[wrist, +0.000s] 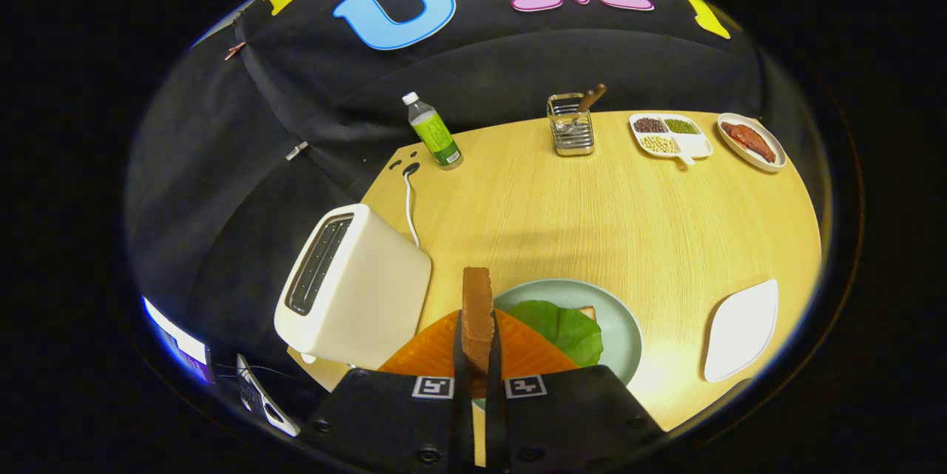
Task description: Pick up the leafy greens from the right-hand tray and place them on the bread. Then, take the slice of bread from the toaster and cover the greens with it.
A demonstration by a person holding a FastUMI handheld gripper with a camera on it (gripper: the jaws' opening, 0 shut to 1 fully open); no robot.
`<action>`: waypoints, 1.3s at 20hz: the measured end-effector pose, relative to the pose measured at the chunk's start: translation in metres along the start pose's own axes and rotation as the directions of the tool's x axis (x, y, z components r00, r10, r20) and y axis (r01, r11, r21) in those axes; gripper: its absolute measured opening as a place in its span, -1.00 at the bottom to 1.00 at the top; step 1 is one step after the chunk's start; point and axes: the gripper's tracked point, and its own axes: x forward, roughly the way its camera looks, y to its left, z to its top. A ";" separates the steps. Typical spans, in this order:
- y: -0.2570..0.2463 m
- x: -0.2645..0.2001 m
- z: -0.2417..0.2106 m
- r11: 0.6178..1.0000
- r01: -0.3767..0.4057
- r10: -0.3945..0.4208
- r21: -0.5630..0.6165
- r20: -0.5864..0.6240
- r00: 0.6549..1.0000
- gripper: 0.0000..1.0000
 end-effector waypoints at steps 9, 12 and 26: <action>-0.024 0.008 -0.015 0.998 0.051 -0.052 -0.035 -0.029 0.998 -0.75; -0.037 0.008 -0.016 0.995 0.090 -0.091 -0.045 -0.025 0.996 -0.61; -0.087 -0.015 -0.012 0.961 0.239 -0.235 -0.138 0.045 0.971 1.00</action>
